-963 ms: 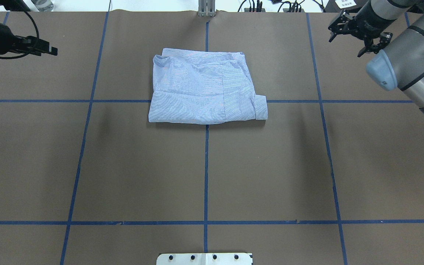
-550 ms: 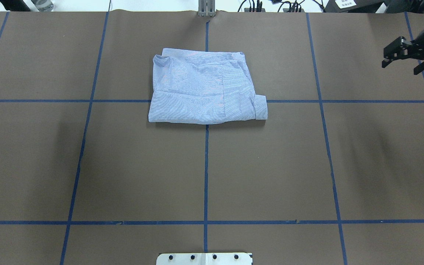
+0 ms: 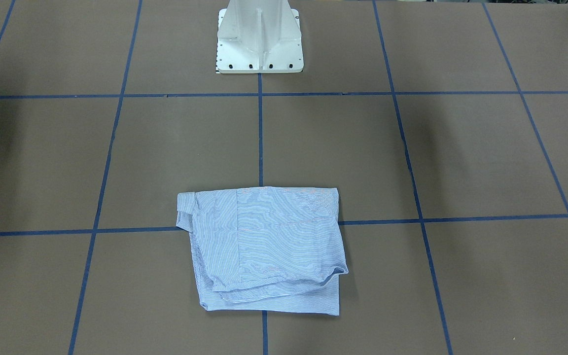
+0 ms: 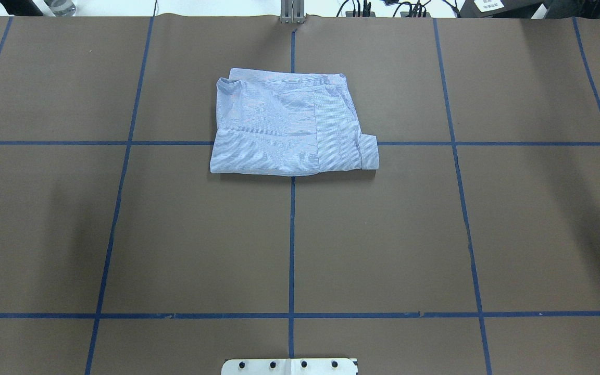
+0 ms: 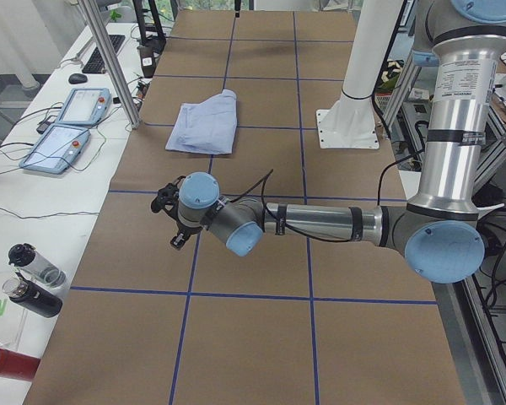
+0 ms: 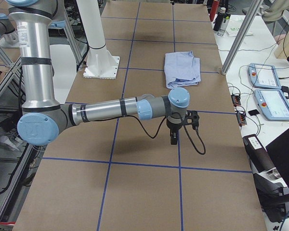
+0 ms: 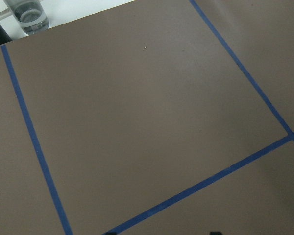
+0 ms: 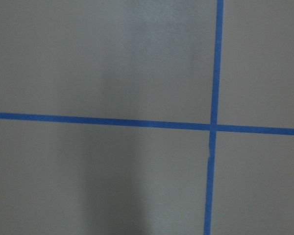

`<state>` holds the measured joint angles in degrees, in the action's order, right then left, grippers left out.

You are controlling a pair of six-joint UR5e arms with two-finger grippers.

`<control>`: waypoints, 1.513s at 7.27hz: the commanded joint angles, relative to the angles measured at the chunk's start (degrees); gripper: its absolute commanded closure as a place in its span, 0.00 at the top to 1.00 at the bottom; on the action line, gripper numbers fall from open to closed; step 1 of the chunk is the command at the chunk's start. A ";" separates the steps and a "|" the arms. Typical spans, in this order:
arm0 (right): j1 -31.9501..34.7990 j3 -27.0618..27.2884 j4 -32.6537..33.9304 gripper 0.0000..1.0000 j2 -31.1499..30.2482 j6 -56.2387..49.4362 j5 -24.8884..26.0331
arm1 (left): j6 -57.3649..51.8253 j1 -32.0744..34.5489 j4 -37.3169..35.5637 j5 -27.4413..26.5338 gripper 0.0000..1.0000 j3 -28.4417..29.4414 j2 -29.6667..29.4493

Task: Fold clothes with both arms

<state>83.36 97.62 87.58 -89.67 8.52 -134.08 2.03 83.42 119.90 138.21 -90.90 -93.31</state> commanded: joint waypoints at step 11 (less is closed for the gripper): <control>1.28 -0.33 -0.66 1.00 -6.75 -4.39 -1.18 | -7.39 4.65 -11.97 -1.13 1.00 -1.12 4.89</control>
<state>84.64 97.37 86.95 -96.43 4.08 -135.07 -5.52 88.03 108.34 134.11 -92.05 -88.45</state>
